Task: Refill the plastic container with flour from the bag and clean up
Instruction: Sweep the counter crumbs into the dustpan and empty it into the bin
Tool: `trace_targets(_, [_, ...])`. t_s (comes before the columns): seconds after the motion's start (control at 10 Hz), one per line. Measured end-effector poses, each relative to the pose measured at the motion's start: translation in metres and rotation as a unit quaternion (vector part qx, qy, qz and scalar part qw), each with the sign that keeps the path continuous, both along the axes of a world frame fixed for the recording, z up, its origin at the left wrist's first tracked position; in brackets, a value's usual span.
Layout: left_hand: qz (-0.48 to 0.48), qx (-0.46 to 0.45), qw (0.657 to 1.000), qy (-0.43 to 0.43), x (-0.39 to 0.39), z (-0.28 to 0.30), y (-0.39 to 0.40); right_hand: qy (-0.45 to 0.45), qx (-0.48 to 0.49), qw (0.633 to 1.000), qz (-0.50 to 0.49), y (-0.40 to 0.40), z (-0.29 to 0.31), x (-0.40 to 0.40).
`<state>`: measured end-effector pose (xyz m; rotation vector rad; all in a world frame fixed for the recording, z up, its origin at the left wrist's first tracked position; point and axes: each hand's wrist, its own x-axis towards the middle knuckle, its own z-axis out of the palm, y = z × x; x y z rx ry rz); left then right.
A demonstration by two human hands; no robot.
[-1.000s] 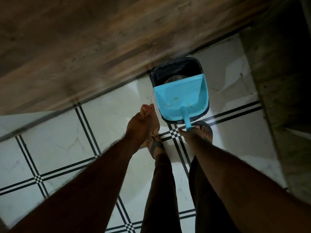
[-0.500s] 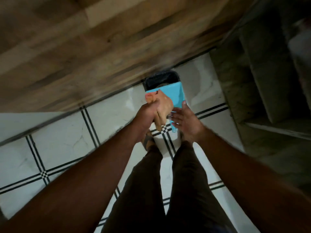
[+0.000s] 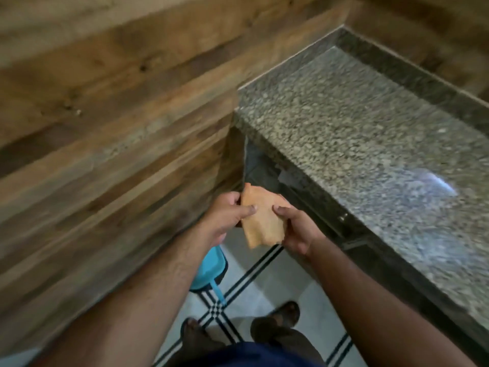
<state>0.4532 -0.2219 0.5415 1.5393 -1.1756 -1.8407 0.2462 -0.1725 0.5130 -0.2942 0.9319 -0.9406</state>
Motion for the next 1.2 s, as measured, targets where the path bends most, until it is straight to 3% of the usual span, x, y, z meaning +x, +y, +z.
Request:
trace_targets(0.2, [-0.039,-0.005,0.998,-0.038,-0.082,0.030,-0.011,0.030,0.033,0.997,-0.064,0.029,0.031,-0.077])
trace_targets(0.4, [-0.069,-0.067,0.992,-0.077,-0.188,0.047,-0.045,0.142,0.070,0.968,-0.195,0.016,0.063,-0.162])
trace_targets(0.5, [-0.064,-0.135,0.980,-0.135,-0.231,0.055,-0.078,0.181,0.070,0.952,-0.238,-0.007,0.084,-0.191])
trace_targets(0.6, [-0.105,-0.198,0.947,-0.228,-0.259,0.063,-0.115,0.278,0.086,0.928,-0.234,-0.024,0.098,-0.212])
trace_targets(0.7, [-0.212,-0.286,0.846,-0.397,-0.267,0.057,-0.138,0.431,0.109,0.884,-0.142,-0.029,0.100,-0.218])
trace_targets(0.8, [-0.366,-0.356,0.745,-0.429,-0.267,0.029,-0.141,0.597,0.038,0.801,-0.007,-0.033,0.088,-0.215])
trace_targets(0.9, [-0.485,-0.393,0.656,-0.423,-0.264,-0.001,-0.141,0.733,-0.053,0.637,0.234,-0.034,0.063,-0.213])
trace_targets(1.0, [-0.496,-0.435,0.640,-0.394,-0.260,-0.010,-0.150,0.754,-0.102,0.570,0.311,-0.033,0.047,-0.213])
trace_targets(1.1, [-0.532,-0.443,0.630,-0.352,-0.257,-0.015,-0.170,0.766,-0.146,0.526,0.339,-0.035,0.045,-0.216])
trace_targets(1.2, [-0.556,-0.432,0.627,-0.333,-0.267,-0.011,-0.188,0.772,-0.152,0.526,0.323,-0.039,0.050,-0.226])
